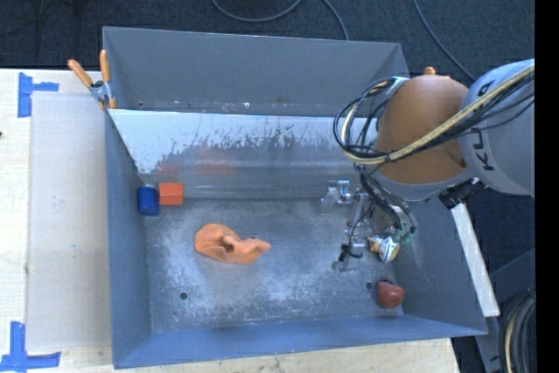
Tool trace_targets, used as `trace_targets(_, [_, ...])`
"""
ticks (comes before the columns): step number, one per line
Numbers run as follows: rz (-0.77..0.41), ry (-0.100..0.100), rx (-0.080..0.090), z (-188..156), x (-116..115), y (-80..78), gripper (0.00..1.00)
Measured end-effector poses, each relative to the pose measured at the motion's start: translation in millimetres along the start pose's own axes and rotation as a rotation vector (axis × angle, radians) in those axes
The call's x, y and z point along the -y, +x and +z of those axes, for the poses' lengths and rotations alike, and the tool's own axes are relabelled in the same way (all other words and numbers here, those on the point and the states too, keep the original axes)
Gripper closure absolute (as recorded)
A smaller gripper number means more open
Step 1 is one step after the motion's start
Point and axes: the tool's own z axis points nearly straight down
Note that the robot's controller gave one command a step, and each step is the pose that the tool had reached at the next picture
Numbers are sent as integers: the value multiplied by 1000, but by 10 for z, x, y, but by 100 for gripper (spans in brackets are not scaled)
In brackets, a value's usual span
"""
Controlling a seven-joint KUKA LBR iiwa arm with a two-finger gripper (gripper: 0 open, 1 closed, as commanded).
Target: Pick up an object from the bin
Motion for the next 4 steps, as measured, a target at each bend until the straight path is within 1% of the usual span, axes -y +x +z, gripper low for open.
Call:
trace_targets(1, [-1,0,8,-43,0,-18,0])
trace_targets(2, [23,0,-4,473,-790,38,100])
trace_targets(3, [22,0,-4,473,-789,36,0])
trace_targets(4, [22,0,-4,473,-789,36,0])
